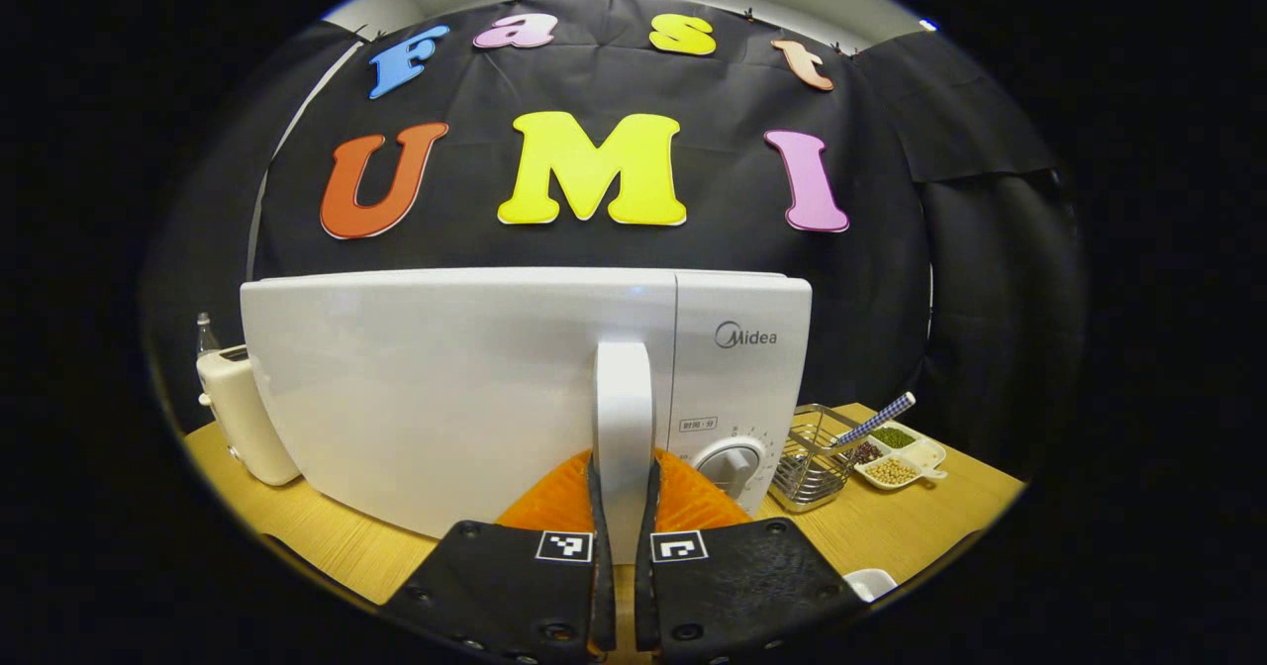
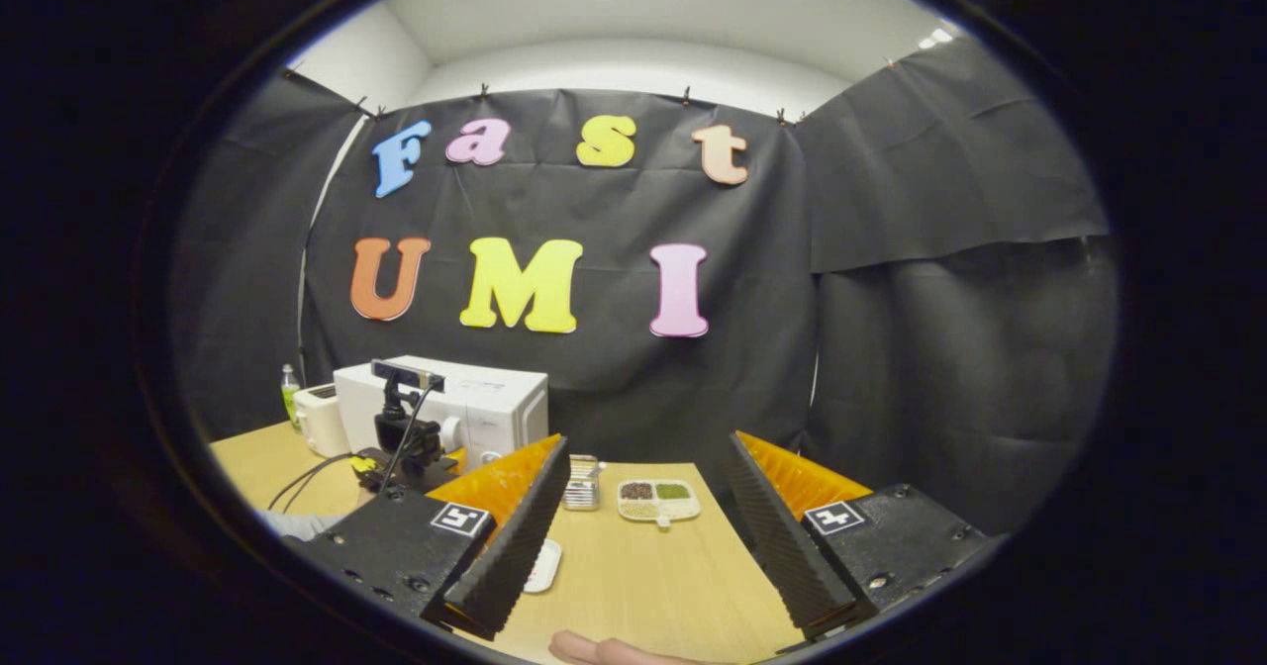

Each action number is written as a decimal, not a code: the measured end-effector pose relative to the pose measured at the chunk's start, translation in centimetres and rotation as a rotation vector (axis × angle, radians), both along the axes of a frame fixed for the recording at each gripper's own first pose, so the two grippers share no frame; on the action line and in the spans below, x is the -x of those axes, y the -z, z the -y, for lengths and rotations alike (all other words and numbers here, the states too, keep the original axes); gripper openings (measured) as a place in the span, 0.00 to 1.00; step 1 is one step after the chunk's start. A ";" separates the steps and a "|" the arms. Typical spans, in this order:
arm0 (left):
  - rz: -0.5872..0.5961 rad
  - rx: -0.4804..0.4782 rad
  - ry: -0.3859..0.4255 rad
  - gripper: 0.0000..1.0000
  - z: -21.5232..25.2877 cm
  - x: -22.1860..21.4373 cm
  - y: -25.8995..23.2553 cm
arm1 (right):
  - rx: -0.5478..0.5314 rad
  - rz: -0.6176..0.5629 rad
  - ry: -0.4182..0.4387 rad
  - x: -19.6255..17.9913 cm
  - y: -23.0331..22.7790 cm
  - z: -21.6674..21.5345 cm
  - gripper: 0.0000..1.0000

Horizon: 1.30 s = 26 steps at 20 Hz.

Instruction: Open the microwave oven with the left hand, put the food in, and close the microwave oven.

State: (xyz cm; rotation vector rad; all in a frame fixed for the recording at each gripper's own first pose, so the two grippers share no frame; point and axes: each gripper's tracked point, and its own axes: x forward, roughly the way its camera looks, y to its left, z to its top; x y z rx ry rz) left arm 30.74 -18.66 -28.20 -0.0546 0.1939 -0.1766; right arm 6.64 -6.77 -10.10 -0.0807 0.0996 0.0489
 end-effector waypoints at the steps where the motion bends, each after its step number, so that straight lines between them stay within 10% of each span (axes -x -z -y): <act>1: -0.004 0.019 0.005 0.07 0.1 0.0 0.1 | -0.001 -0.001 0.001 0.0 0.2 0.1 1.00; 26: 0.028 0.016 0.198 0.13 -7.1 15.7 -1.3 | -0.009 -0.038 -0.027 2.7 1.6 -4.1 0.92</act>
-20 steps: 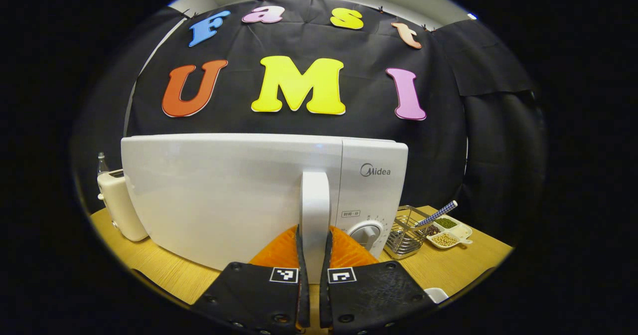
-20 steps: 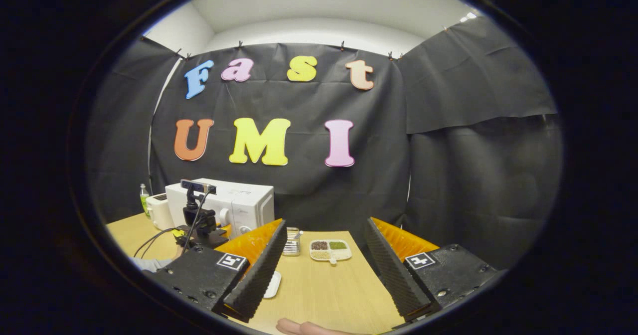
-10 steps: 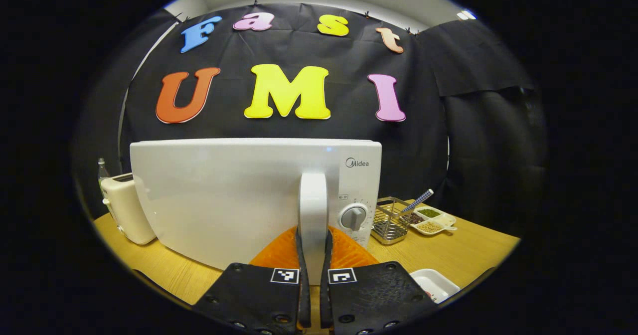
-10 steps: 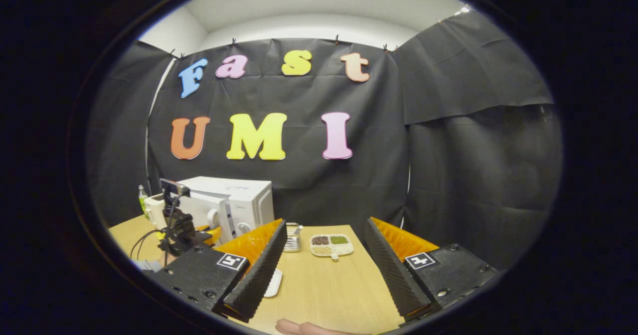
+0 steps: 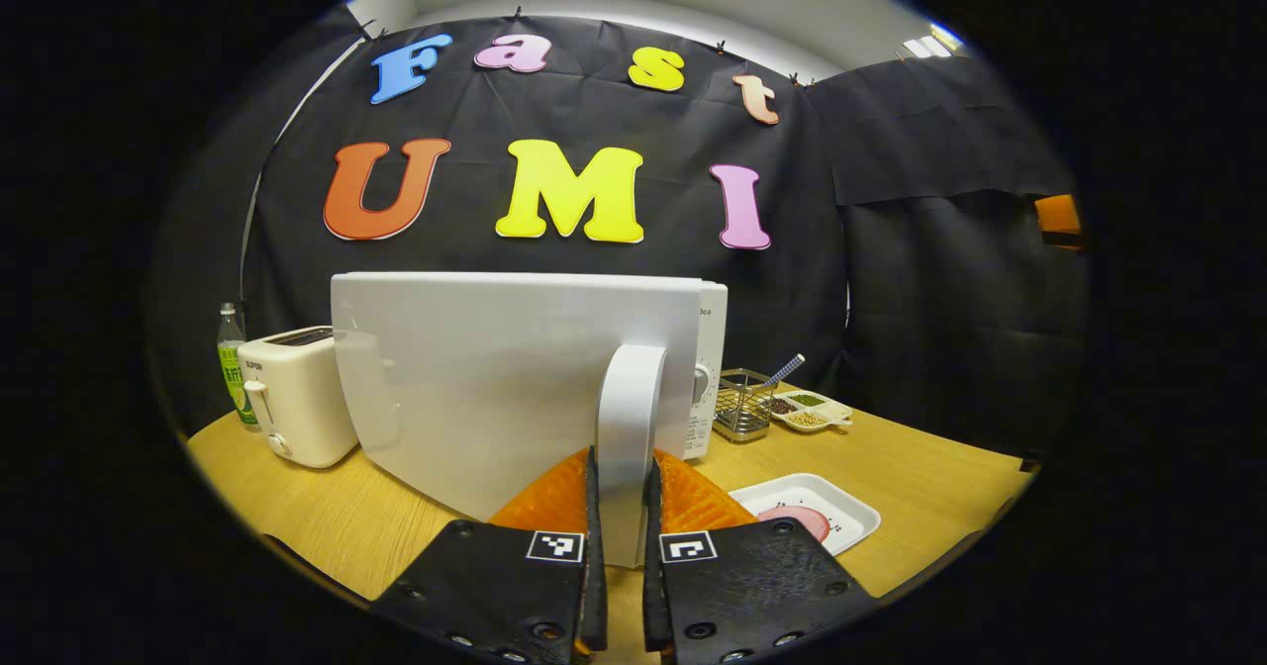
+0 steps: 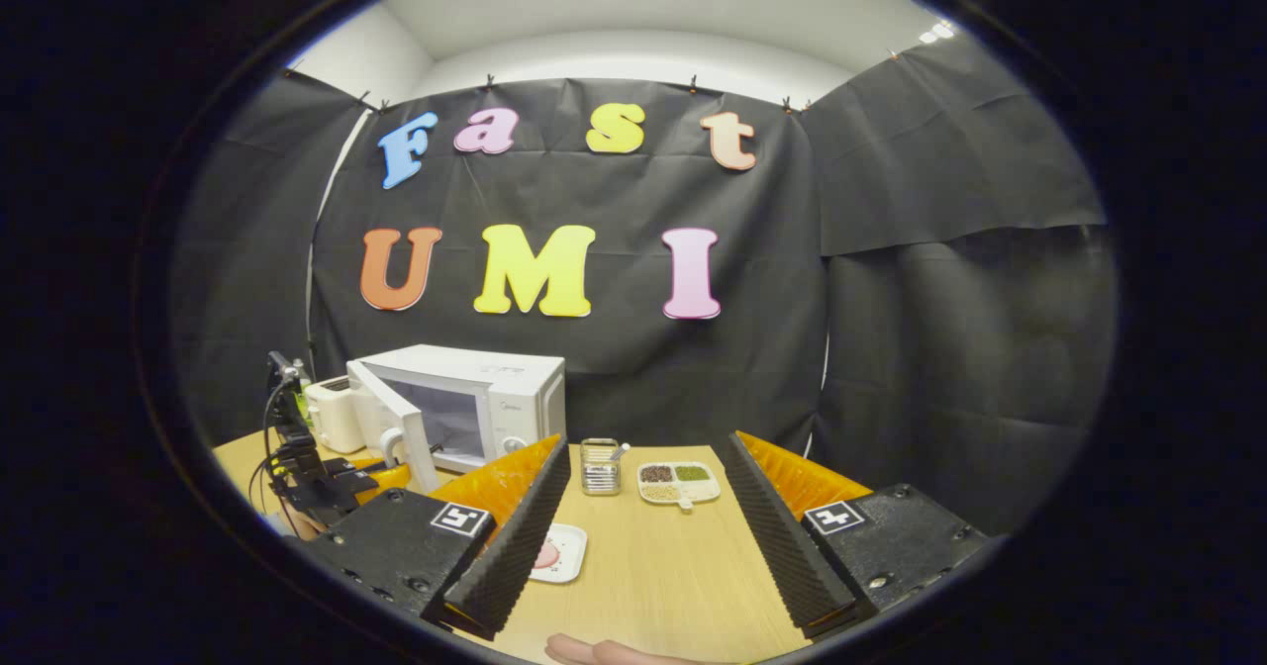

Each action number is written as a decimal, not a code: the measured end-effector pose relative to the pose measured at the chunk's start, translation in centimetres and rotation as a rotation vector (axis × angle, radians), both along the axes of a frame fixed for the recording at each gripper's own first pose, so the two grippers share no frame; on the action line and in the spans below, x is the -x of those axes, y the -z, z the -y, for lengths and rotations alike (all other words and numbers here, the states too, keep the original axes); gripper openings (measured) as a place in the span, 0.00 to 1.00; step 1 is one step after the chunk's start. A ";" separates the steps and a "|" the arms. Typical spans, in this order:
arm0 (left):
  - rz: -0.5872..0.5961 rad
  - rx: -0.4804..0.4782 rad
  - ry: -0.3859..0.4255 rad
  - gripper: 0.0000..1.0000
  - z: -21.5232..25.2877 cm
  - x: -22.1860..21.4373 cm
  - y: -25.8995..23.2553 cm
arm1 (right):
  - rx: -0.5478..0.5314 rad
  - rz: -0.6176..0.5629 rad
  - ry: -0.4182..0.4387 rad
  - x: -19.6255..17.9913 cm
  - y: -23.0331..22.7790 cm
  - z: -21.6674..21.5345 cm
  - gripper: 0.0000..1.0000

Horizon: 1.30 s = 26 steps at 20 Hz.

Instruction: Open the microwave oven with the left hand, put the food in, and close the microwave oven.

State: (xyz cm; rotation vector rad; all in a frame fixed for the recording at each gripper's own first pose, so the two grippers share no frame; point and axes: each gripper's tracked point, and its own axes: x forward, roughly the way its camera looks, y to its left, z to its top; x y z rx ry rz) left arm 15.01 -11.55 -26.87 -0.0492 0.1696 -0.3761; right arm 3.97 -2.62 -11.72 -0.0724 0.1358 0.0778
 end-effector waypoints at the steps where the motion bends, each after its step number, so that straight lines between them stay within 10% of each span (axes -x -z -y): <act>1: -0.003 -0.010 0.002 0.14 -0.8 0.7 0.0 | 0.003 0.002 -0.005 0.2 -0.2 -0.4 1.00; 11: -0.058 -0.049 -0.146 0.20 -12.0 7.9 0.0 | 0.018 -0.028 -0.063 1.3 0.5 -3.6 0.92; 16: -0.062 -0.040 -0.326 0.96 -19.4 13.5 -2.7 | 0.051 -0.084 -0.090 0.0 2.4 -4.6 0.92; 26: 0.030 -0.009 -0.407 0.95 -22.9 14.9 -14.0 | 0.092 -0.272 -0.104 -7.2 7.6 -5.5 1.00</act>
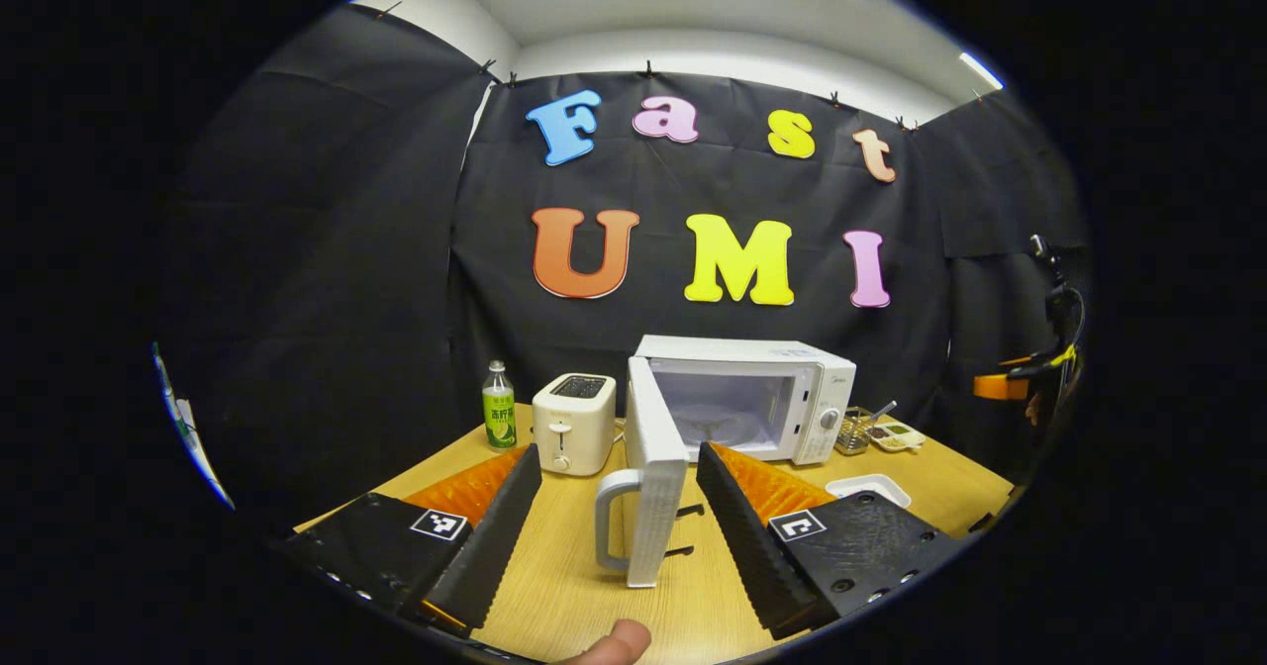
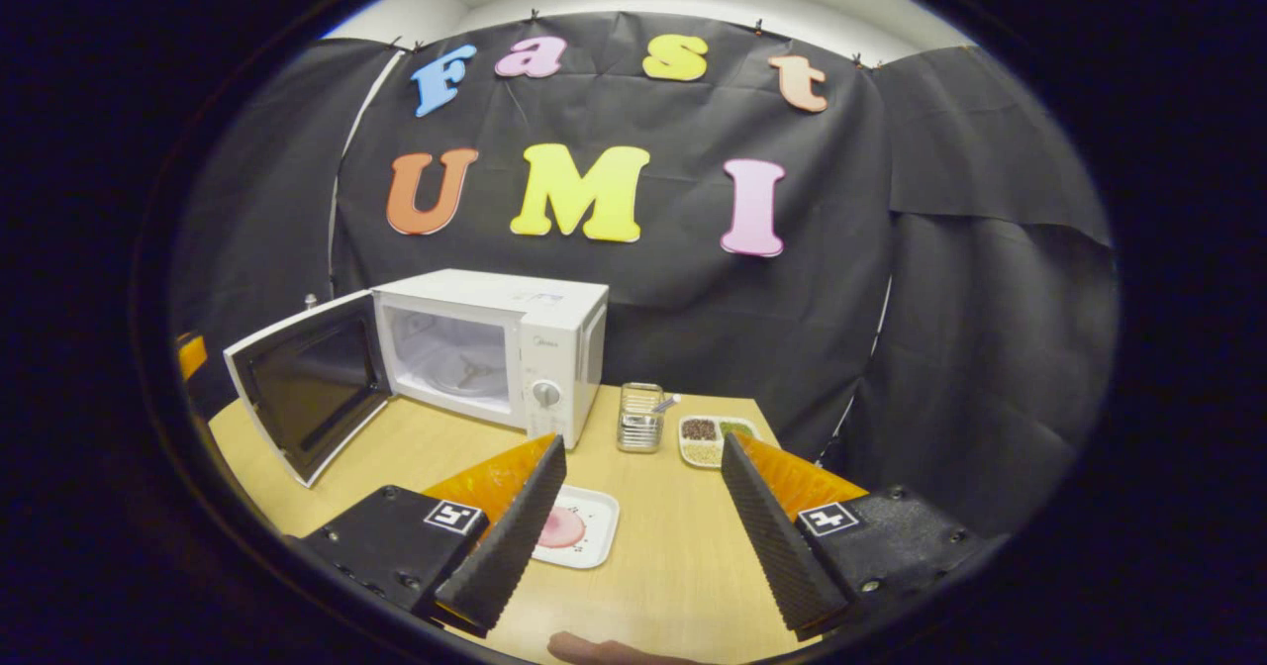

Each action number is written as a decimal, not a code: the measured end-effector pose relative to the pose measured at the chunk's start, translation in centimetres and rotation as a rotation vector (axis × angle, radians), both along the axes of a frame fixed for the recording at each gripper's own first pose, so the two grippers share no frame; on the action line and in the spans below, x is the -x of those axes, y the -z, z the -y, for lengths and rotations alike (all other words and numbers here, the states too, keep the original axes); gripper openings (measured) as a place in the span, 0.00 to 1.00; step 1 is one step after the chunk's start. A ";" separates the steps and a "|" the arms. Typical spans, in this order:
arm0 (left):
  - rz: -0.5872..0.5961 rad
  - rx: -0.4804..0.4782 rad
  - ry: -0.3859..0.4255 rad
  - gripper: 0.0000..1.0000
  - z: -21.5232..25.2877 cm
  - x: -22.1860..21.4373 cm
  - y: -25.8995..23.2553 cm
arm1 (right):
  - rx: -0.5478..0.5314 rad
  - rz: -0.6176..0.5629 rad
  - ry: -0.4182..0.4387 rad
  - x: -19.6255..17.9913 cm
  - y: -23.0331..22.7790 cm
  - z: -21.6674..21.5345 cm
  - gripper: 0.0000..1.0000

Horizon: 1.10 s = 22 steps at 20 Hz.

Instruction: Open the microwave oven with the left hand, put the food in, and close the microwave oven.

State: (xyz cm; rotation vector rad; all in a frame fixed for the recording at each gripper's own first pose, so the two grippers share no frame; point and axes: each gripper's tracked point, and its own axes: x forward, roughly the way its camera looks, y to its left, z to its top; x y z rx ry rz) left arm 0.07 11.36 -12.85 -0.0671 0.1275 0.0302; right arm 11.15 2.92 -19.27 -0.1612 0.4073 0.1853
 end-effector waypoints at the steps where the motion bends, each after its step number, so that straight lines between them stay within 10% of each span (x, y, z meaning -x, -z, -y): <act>1: 0.015 -0.018 0.000 0.95 0.2 -0.2 -1.0 | 0.005 -0.029 -0.010 -0.6 0.7 -0.3 1.00; 12: 0.064 -0.041 0.007 0.84 2.7 -1.7 -5.5 | -0.019 -0.616 -0.075 -3.3 16.4 -1.1 0.98; 22: 0.082 -0.062 0.007 0.94 3.4 -1.8 -6.0 | -0.207 -0.998 -0.065 -3.8 24.6 -3.3 0.51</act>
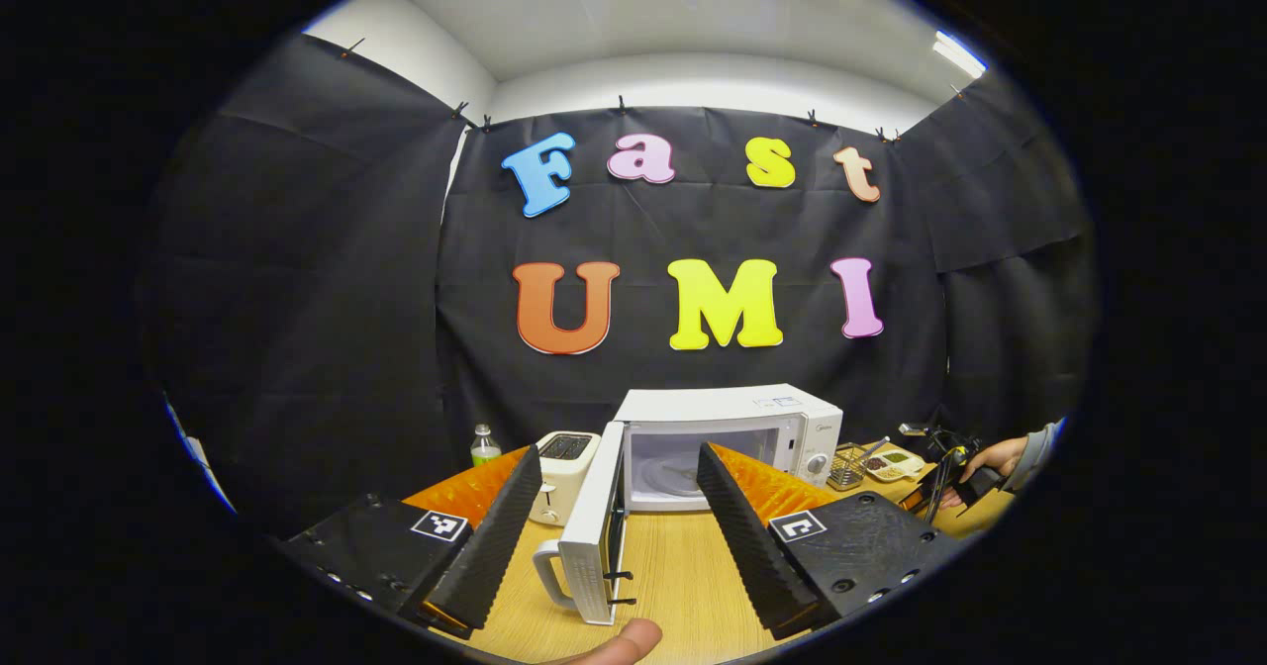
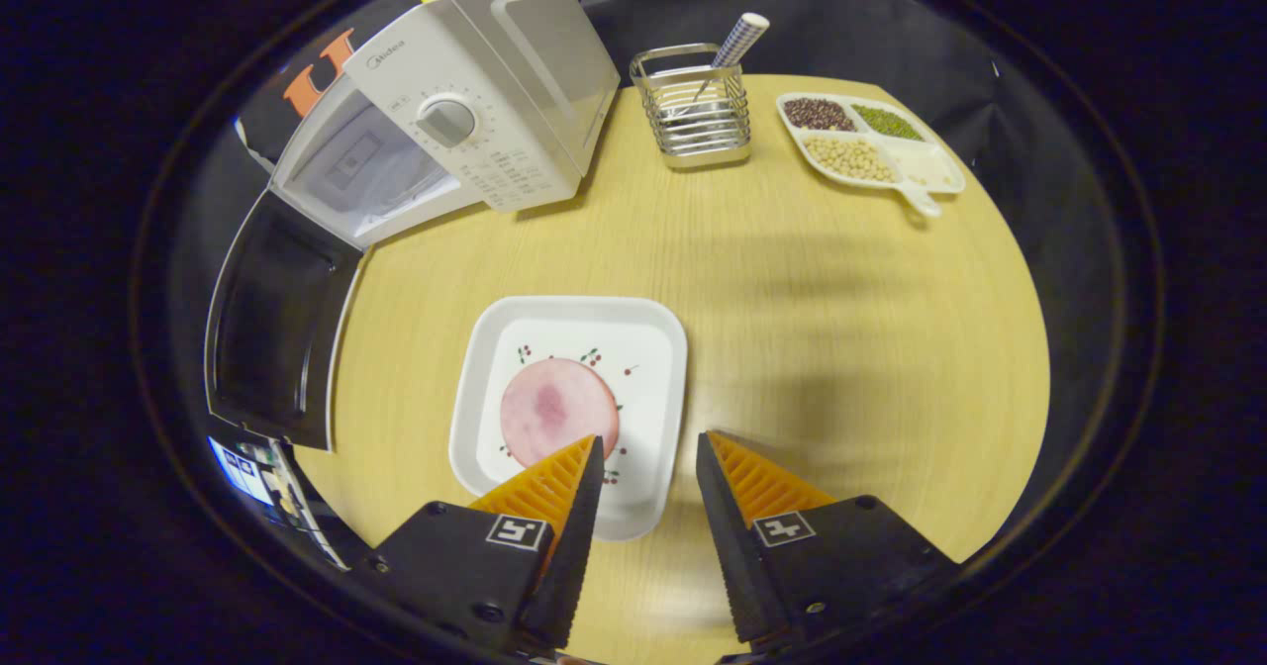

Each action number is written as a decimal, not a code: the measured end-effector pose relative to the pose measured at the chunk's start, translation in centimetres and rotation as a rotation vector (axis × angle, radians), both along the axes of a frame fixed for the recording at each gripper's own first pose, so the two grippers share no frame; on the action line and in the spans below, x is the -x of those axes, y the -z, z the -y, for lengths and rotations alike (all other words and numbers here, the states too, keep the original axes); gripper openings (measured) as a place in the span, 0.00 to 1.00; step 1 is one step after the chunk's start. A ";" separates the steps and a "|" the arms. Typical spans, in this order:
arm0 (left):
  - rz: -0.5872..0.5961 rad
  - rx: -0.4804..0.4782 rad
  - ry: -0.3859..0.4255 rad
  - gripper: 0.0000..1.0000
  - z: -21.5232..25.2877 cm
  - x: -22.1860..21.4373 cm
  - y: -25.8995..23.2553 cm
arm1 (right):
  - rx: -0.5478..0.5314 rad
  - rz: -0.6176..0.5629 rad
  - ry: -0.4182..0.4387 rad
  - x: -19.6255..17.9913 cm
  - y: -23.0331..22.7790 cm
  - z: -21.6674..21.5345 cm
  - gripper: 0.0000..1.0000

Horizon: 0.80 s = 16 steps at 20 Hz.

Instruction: Open the microwave oven with the left hand, put the food in, and close the microwave oven.

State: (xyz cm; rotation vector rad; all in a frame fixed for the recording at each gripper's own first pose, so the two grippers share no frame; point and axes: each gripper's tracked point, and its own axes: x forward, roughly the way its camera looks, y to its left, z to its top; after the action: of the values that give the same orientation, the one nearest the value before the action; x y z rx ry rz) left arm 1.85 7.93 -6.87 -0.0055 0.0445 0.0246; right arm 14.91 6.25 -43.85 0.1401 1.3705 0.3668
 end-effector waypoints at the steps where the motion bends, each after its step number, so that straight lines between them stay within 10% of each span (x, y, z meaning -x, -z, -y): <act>1: -0.002 -0.002 -0.004 0.94 -0.1 0.0 0.1 | -0.003 -0.019 -0.012 0.0 0.1 0.0 0.57; 7: 0.075 0.014 -0.054 0.94 -0.7 0.2 -1.8 | 0.051 -0.103 -0.101 -0.4 1.4 1.3 0.10; 16: 0.111 0.026 -0.010 0.94 0.6 0.9 -3.0 | -0.074 -0.193 -0.056 1.3 -0.6 -0.6 0.04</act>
State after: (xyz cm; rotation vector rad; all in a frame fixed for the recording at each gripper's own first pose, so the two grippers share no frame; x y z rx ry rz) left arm 0.95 7.29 -3.92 -0.0334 -0.0664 0.0336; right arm 13.59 6.84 -43.24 0.2033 1.5545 0.4601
